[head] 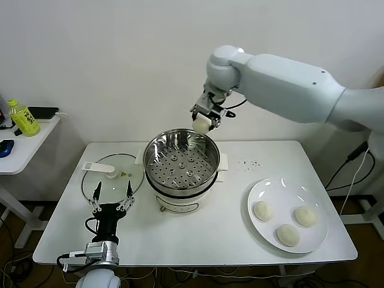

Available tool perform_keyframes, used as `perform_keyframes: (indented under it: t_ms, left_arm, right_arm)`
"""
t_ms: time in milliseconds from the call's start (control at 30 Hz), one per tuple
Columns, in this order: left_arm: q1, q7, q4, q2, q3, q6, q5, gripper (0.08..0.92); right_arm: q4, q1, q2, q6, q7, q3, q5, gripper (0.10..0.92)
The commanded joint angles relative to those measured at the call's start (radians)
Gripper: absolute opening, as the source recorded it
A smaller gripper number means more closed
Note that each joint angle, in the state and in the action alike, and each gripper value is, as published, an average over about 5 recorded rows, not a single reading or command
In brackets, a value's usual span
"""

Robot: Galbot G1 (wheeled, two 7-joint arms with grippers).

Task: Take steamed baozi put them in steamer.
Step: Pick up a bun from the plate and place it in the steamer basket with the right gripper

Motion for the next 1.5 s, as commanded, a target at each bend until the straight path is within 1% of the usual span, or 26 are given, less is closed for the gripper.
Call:
perform_keyframes:
  t_ms: [33,400,500,1033,1500]
  left_arm:
    - [0.005,-0.001,-0.014,-0.008,0.0,0.014,-0.041,0.823]
    - [0.001,-0.003,-0.016,-0.008,-0.007,0.012,-0.043,0.823]
    - [0.009,-0.003,-0.011,-0.005,-0.013,0.005,-0.047,0.823]
    - [0.016,-0.002,0.004,-0.003,-0.015,-0.003,-0.056,0.823]
    - [0.027,-0.003,0.011,-0.009,-0.009,-0.011,-0.055,0.823]
  right_arm:
    - [-0.124,-0.07,0.164,0.057,0.002,-0.007,-0.112,0.662]
    - [-0.303,-0.191,0.261,0.157,0.02,0.02,-0.261,0.664]
    - [-0.339,-0.208,0.28,0.173,0.02,0.029,-0.274,0.665]
    - [-0.413,-0.263,0.324,0.197,0.027,0.069,-0.325,0.675]
    - [-0.477,-0.289,0.354,0.24,0.042,0.096,-0.378,0.711]
